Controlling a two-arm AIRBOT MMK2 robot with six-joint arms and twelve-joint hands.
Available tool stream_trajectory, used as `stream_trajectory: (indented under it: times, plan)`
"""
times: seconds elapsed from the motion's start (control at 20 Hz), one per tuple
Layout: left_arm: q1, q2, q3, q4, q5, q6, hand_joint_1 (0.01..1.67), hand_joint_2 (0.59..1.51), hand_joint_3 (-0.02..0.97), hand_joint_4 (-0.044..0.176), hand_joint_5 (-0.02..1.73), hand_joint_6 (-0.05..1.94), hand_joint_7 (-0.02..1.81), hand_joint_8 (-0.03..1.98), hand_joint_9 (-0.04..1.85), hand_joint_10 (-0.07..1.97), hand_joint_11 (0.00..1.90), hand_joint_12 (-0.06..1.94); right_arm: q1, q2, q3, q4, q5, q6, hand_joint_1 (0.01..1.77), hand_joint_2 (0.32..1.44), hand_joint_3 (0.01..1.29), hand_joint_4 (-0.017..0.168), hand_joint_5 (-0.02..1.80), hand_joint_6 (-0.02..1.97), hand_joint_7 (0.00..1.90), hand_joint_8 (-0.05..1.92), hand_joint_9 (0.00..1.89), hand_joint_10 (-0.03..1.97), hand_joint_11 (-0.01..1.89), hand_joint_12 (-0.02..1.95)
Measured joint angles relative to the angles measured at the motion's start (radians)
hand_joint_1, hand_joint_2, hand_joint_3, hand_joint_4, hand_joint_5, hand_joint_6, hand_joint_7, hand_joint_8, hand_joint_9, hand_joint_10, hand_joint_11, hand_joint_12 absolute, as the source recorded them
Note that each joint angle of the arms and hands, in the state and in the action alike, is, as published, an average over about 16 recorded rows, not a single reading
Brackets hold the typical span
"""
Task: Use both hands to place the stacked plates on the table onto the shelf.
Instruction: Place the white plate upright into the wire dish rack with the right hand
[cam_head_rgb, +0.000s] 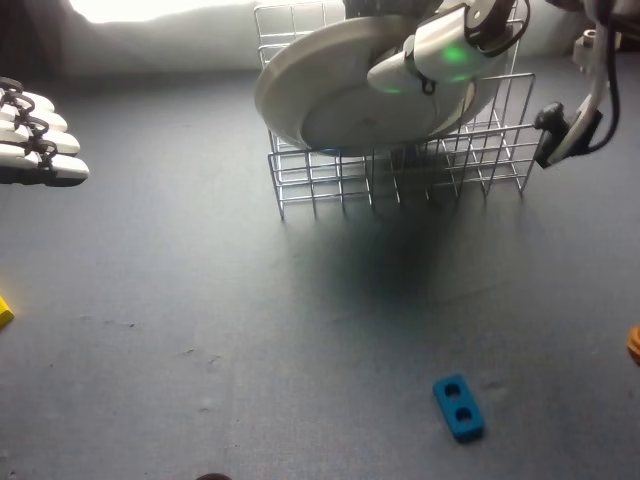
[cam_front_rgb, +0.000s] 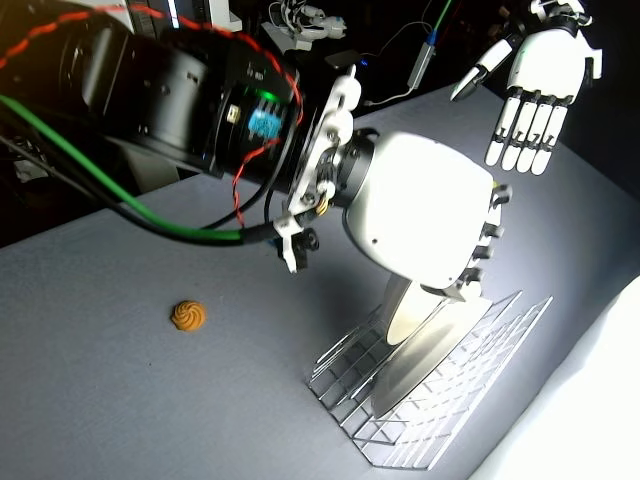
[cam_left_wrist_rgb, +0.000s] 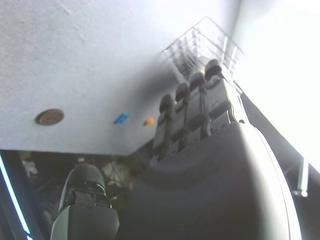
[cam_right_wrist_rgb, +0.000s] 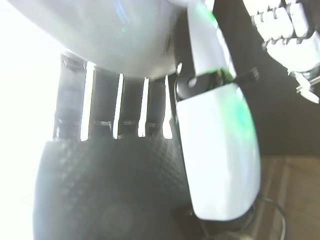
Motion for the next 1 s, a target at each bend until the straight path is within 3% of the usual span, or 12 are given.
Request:
stream_trajectory:
  times: [1.0]
  plan:
    - [0.0,-0.006,-0.001,0.007,-0.001,-0.001,0.01,1.099,0.019,0.007,0.07,0.01,0.05,0.01,0.03,0.01,0.03,0.04,-0.074,-0.022,0.055,-0.004,0.022,0.0,1.21,1.08,0.02,-0.008,0.86,1.07,1.01,1.0,1.11,0.39,0.78,1.25]
